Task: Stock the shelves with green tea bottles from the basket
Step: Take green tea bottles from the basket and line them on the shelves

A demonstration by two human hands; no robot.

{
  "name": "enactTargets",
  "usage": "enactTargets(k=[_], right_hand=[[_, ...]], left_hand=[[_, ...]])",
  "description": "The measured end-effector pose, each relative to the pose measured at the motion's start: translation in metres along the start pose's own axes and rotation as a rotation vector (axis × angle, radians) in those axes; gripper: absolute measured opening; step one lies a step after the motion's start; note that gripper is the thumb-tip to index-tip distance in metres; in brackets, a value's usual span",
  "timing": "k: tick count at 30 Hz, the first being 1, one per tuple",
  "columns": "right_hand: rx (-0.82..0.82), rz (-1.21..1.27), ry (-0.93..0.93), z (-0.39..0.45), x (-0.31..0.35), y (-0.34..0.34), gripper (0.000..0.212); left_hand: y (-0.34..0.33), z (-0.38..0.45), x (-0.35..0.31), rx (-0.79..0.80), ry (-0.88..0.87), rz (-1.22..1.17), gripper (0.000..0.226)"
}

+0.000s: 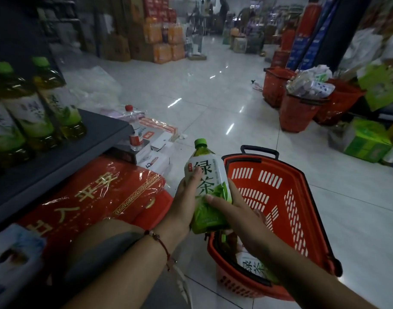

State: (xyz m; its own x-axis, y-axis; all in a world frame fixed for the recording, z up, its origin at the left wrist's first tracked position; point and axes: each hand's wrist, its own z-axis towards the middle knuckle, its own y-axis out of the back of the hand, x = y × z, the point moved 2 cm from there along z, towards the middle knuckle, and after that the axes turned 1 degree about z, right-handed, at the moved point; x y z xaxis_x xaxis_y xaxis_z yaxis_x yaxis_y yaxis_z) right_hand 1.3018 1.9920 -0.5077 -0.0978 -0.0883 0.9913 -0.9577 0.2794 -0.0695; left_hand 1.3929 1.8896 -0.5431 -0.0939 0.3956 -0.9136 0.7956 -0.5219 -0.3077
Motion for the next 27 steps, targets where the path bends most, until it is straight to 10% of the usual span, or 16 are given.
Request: enactTargets(k=[11, 27], right_hand=[[0.119, 0.051, 0.142, 0.018, 0.078, -0.019, 0.056], [0.595, 0.011, 0.521, 0.010, 0.225, -0.174, 0.060]], left_hand=[[0.020, -0.048, -0.136, 0.113, -0.273, 0.523, 0.079], [0.098, -0.221, -0.301, -0.186, -0.612, 0.771, 0.108]])
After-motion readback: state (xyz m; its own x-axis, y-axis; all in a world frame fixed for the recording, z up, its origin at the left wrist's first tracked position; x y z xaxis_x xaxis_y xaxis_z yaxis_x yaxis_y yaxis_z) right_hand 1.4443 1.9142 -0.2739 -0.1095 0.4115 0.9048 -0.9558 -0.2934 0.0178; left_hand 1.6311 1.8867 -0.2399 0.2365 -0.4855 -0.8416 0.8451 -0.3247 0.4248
